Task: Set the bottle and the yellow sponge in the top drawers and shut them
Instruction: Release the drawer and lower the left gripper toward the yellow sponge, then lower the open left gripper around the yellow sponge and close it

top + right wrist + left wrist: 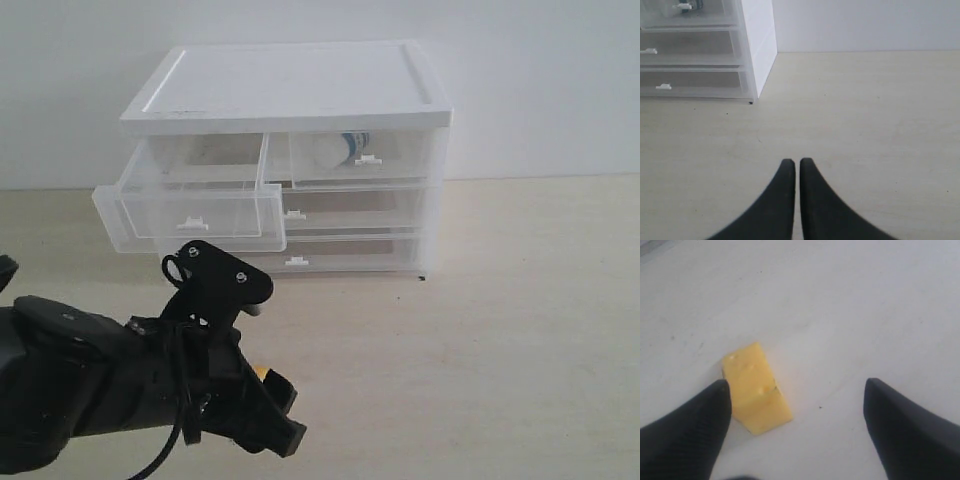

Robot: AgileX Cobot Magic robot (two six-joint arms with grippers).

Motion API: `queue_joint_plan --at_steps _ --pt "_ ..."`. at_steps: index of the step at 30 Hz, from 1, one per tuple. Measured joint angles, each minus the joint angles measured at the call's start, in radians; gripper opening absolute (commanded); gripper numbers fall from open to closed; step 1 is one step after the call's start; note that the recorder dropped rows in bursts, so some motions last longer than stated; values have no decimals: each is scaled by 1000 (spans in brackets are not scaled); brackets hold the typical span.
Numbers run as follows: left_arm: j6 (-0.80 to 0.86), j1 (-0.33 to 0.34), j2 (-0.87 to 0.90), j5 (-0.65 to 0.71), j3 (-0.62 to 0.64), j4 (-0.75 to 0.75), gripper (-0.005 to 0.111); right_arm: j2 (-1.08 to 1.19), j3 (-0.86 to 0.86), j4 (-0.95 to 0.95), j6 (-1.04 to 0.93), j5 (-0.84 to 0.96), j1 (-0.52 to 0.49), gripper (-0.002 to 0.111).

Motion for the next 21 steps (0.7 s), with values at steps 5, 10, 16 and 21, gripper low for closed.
queue_joint_plan --at_steps 5,10,16,21 --pt "127 22 2 58 -2 -26 69 0 0 0 0 0 0 1" --pt "144 22 2 67 -2 20 69 0 0 0 0 0 0 1" --pt "53 22 2 68 -2 95 69 0 0 0 0 0 0 1" --pt "-615 22 2 66 9 646 69 0 0 0 0 0 0 1"
